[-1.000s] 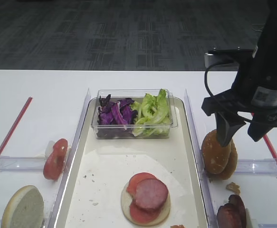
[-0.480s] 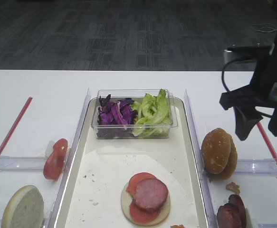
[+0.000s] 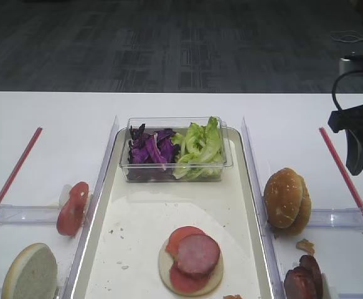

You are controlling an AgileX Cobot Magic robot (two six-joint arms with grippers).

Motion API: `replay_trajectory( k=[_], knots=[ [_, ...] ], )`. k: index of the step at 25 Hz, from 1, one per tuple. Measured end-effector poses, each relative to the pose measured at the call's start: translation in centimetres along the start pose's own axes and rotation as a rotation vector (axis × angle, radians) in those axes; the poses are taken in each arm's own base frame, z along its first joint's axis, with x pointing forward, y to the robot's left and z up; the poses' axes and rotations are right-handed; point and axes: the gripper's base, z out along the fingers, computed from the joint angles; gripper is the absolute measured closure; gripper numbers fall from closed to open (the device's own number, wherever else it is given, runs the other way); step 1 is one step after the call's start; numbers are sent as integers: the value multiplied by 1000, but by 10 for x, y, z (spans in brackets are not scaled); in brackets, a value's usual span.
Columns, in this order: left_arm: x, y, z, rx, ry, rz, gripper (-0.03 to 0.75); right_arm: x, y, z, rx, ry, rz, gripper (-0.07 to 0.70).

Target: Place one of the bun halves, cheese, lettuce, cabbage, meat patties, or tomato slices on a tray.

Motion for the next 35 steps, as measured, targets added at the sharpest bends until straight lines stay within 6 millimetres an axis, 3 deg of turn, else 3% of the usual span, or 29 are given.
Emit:
replay_trajectory(
  k=[16, 26, 35],
  knots=[
    [0, 0, 0, 0, 0, 0, 286, 3, -4, -3, 43, -7, -14, 120],
    [0, 0, 0, 0, 0, 0, 286, 52, -4, -16, 43, -42, -17, 129],
    [0, 0, 0, 0, 0, 0, 286, 102, -5, -8, 43, -33, -14, 131]
  ],
)
